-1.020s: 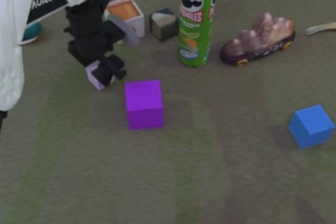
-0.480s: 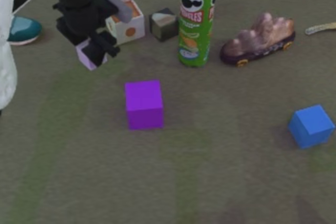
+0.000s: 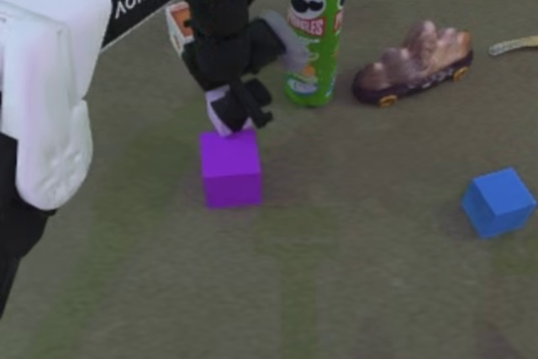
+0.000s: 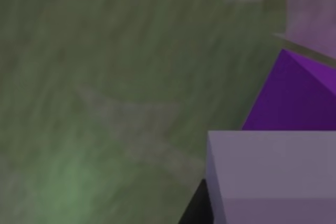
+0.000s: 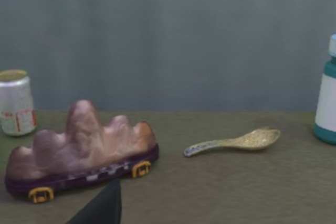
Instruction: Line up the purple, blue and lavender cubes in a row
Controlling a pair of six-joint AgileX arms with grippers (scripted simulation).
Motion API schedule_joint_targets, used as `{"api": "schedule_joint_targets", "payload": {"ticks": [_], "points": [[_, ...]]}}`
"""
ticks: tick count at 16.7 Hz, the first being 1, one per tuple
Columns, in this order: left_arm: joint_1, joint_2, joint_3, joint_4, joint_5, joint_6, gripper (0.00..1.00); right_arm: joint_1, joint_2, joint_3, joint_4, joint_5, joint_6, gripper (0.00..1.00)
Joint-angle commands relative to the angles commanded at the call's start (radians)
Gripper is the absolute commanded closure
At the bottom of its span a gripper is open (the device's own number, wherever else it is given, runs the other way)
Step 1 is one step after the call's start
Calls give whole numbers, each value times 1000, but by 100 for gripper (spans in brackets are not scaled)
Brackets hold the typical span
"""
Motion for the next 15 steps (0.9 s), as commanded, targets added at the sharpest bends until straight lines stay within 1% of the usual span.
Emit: {"api": "schedule_joint_targets", "payload": {"ticks": [4, 5, 7, 9, 13, 15], "points": [[-265, -24, -20, -12, 0, 31, 100, 0, 0, 0, 0, 0, 0, 0], [-314, -32, -25, -13, 0, 37, 100, 0, 0, 0, 0, 0, 0, 0], [-381, -49, -33, -11, -1, 46, 100, 0, 0, 0, 0, 0, 0, 0], [-406, -57, -37, -9, -2, 49, 100, 0, 0, 0, 0, 0, 0, 0], [-403, -53, -37, -5, -2, 49, 100, 0, 0, 0, 0, 0, 0, 0], [-405, -49, -73, 33, -1, 51, 100, 0, 0, 0, 0, 0, 0, 0]]}}
